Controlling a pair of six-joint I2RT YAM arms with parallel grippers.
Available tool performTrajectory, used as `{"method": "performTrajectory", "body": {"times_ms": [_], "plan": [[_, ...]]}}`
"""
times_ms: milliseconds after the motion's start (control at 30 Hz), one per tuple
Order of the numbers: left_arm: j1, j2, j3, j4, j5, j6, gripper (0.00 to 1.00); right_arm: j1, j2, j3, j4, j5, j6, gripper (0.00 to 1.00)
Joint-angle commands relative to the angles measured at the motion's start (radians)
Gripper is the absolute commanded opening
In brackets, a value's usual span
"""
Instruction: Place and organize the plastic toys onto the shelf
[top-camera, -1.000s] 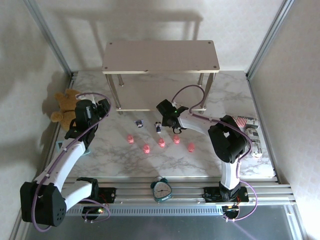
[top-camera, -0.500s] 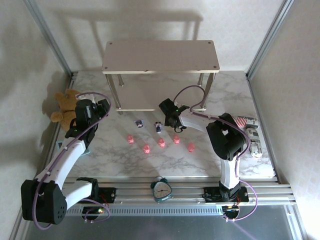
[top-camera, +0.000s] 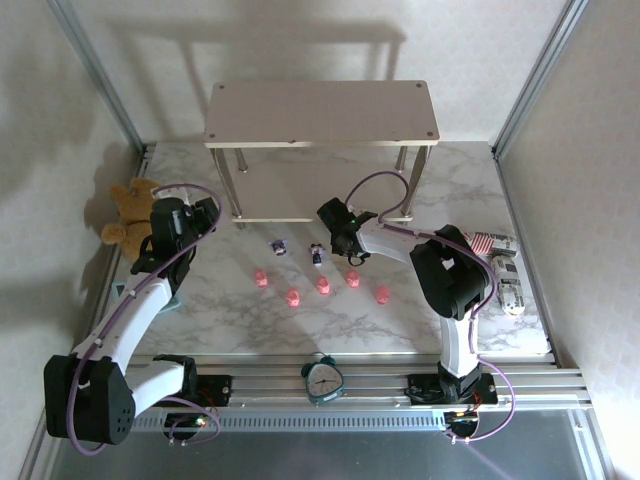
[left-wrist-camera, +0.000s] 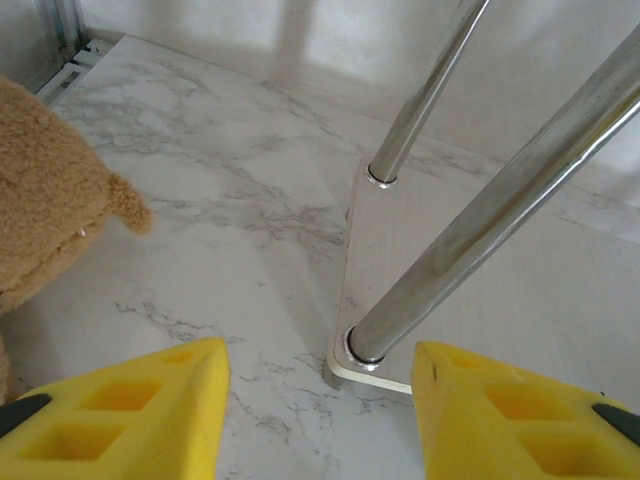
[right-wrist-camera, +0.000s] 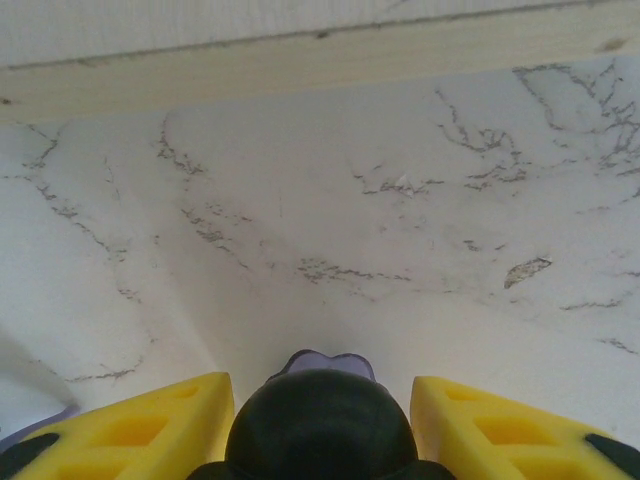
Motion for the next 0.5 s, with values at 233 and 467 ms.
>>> {"method": "performTrajectory", "body": {"times_ms": [233, 467], "plan": [[0.011, -0.001, 0.003, 0.007, 0.01, 0.005, 0.51, -0.013, -0.093, -0.063, 0.025, 0.013, -0.082, 0.0], [0.012, -0.01, 0.005, -0.002, 0.01, 0.005, 0.5, -0.016, -0.118, -0.04, -0.017, -0.031, -0.133, 0.0]]}}
